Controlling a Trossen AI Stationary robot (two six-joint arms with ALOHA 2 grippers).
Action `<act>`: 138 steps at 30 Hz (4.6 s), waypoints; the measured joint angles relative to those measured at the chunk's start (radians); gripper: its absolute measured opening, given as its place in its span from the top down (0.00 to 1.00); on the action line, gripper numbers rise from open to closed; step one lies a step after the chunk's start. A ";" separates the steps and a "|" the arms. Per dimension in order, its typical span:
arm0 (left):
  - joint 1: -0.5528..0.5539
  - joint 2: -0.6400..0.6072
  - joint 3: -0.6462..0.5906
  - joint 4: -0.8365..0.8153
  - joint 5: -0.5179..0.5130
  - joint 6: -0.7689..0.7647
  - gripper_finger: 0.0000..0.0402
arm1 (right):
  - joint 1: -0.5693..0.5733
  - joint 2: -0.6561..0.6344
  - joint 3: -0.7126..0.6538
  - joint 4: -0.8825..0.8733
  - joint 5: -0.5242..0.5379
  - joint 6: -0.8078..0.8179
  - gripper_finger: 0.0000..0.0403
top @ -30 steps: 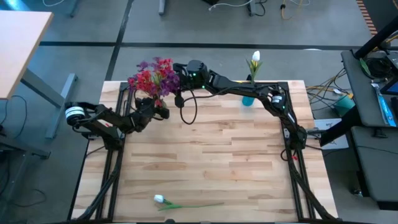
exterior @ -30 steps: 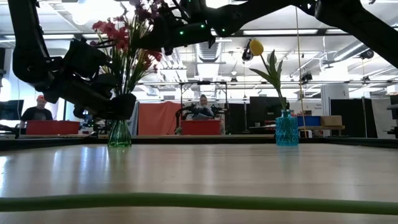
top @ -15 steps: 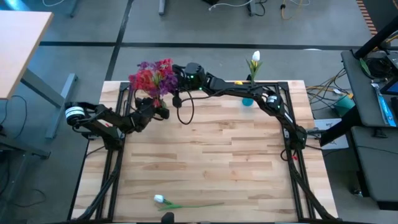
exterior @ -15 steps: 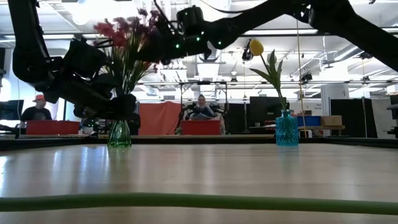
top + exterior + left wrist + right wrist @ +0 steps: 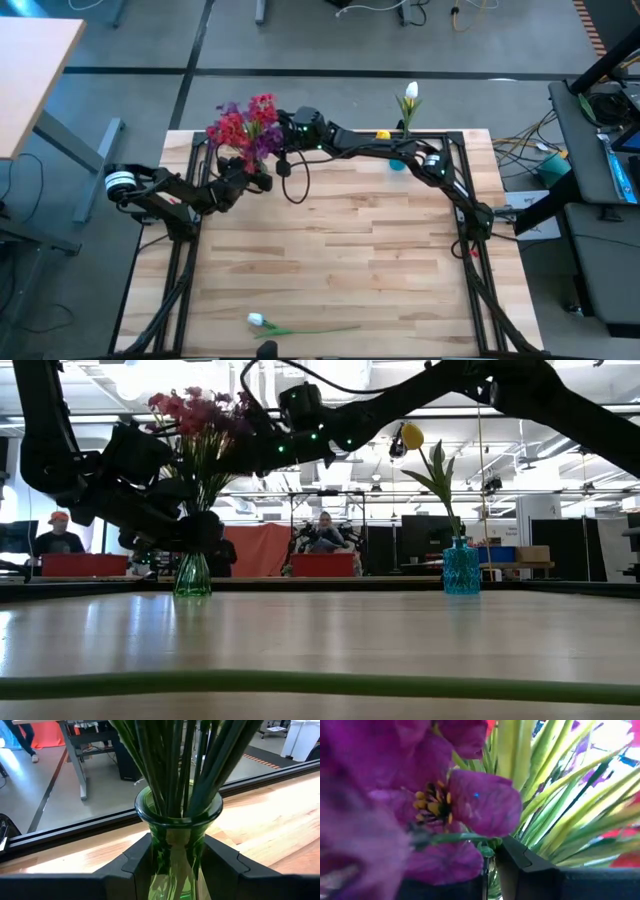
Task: Sort flowers into vase by color
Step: Put the violet flowers into the green vase, then put the white tulip into the blue vase
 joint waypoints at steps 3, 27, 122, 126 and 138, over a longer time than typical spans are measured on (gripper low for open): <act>0.000 0.000 0.000 0.000 0.000 0.000 0.68 | 0.000 0.019 0.000 0.005 0.001 -0.001 0.98; -0.002 -0.023 -0.002 -0.011 -0.033 -0.022 0.50 | 0.000 -0.056 -0.002 -0.133 0.008 0.053 0.44; -1.457 -0.428 0.718 -1.510 0.011 -0.702 0.30 | 0.846 -0.077 -0.183 -0.510 0.442 0.793 0.38; -1.474 -0.392 0.739 -1.513 0.011 -0.701 0.30 | 0.870 -0.008 -0.080 -0.601 0.452 0.796 0.38; -1.502 -0.372 0.748 -1.524 0.008 -0.697 0.30 | 0.893 0.203 0.174 -0.854 0.497 0.822 0.47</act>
